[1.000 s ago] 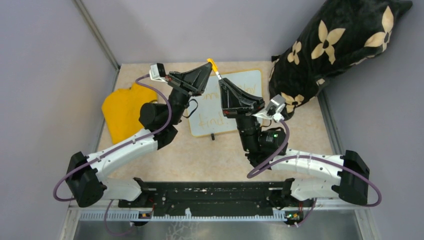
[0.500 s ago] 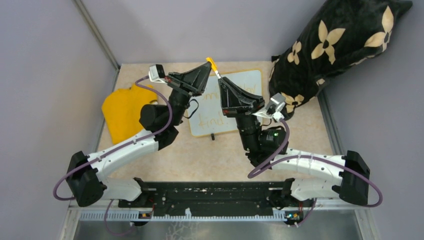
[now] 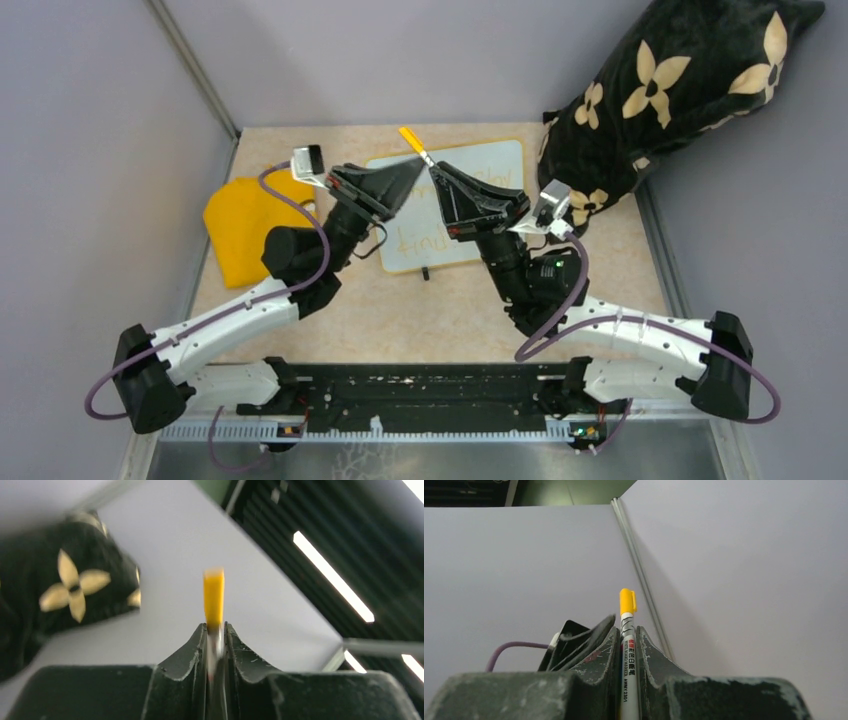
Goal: Write a sentence on the whiteboard
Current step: Close the whiteboard marker, then place the whiteboard marker at the center of the board.
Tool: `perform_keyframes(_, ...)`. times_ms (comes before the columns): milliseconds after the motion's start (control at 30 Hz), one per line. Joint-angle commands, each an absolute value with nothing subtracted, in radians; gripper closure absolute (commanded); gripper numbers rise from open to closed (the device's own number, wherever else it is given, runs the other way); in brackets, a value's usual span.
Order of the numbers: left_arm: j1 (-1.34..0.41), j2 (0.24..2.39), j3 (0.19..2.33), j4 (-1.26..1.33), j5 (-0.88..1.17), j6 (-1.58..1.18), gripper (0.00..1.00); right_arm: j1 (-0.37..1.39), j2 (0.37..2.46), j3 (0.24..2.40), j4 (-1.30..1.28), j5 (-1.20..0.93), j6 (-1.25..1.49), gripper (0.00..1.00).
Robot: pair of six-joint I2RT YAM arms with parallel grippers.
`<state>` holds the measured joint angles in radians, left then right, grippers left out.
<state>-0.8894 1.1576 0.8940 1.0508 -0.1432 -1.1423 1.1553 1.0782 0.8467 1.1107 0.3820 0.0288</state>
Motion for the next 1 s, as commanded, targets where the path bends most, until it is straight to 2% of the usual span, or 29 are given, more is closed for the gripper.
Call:
perform_keyframes(0,-0.971,1.150,0.864,0.846,0.122,-1.072,0.73,1.117,1.059,0.869,1.105,0.386,0.042,1.00)
perform_keyframes(133,-0.971,1.120,0.855,0.848,0.097,-1.036,0.50,1.117,1.036,0.859,1.096,0.376,0.054,1.00)
perform_keyframes(233,-0.971,1.097,0.854,0.847,0.087,-0.999,0.30,1.117,1.010,0.843,1.075,0.356,0.066,1.00)
perform_keyframes(433,-0.965,1.019,0.852,0.823,0.010,-0.897,0.12,1.117,0.966,0.823,1.022,0.311,0.088,1.00)
perform_keyframes(567,-0.946,0.991,0.872,0.801,-0.051,-0.836,0.07,1.117,0.949,0.816,0.983,0.270,0.111,1.00)
perform_keyframes(733,-0.913,1.011,0.897,0.814,-0.016,-0.836,0.15,1.118,0.952,0.808,0.968,0.207,0.153,1.00)
perform_keyframes(967,-0.886,1.030,0.911,0.817,-0.015,-0.869,0.16,1.117,0.959,0.815,0.947,0.154,0.177,1.00)
